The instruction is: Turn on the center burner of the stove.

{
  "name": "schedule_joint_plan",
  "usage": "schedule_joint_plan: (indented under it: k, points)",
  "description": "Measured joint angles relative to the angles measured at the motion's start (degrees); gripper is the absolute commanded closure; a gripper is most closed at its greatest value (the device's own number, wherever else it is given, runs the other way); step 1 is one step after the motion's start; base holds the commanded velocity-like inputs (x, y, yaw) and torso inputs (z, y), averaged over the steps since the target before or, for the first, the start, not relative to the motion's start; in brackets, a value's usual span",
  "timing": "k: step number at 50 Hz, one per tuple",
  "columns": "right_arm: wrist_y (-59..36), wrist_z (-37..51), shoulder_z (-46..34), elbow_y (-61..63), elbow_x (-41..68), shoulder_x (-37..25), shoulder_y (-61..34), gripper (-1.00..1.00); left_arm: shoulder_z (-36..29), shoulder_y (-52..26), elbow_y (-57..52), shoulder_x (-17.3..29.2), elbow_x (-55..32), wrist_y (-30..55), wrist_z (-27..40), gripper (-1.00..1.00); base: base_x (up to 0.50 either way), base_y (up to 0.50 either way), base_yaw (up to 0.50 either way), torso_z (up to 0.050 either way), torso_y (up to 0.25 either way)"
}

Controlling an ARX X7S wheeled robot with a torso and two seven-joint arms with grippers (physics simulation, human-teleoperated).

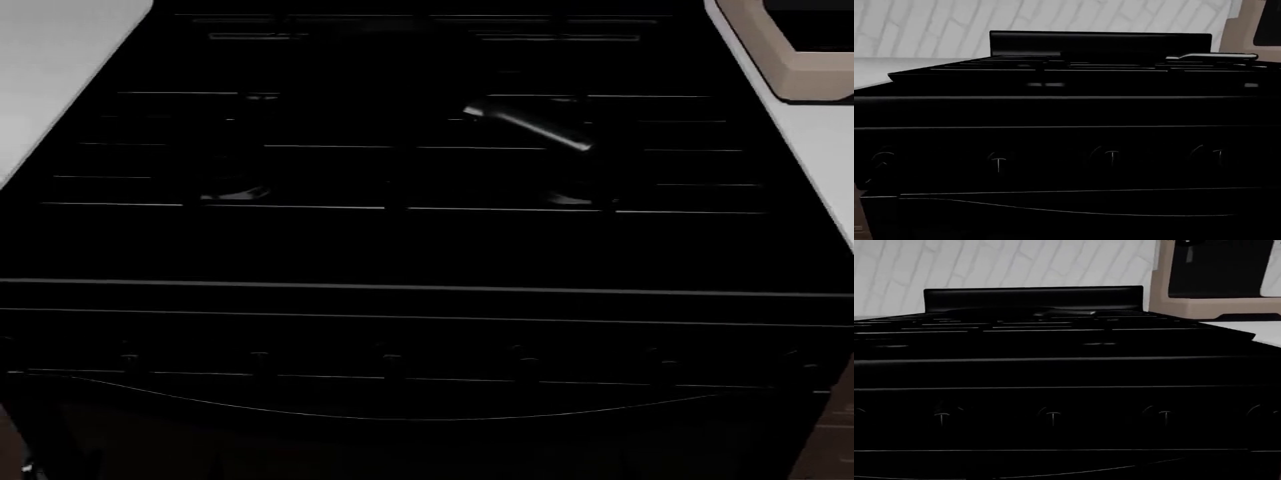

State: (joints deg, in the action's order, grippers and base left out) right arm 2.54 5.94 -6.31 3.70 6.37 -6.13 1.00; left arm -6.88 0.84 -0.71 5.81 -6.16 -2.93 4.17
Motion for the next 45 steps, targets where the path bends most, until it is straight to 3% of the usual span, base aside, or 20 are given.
schedule_joint_plan:
  k: [9, 45]
  points:
    - [0.04, 0.65, -0.74, -0.22, 0.24, -0.51, -0.15, -1.0, -0.65, -0.1, 0.09, 0.55, -0.47, -0.13, 0.69, -1.0, 0.0, 0.5, 0.0, 0.0, 0.0]
    - [-7.98, 2.74, -2.65, 3.8, 1.5, -3.38, -2.28, -1.0, -2.85, -0.55, 0.4, 2.25, -2.0, -0.29, 2.92, -1.0, 0.0, 0.0, 0.0, 0.0, 0.0]
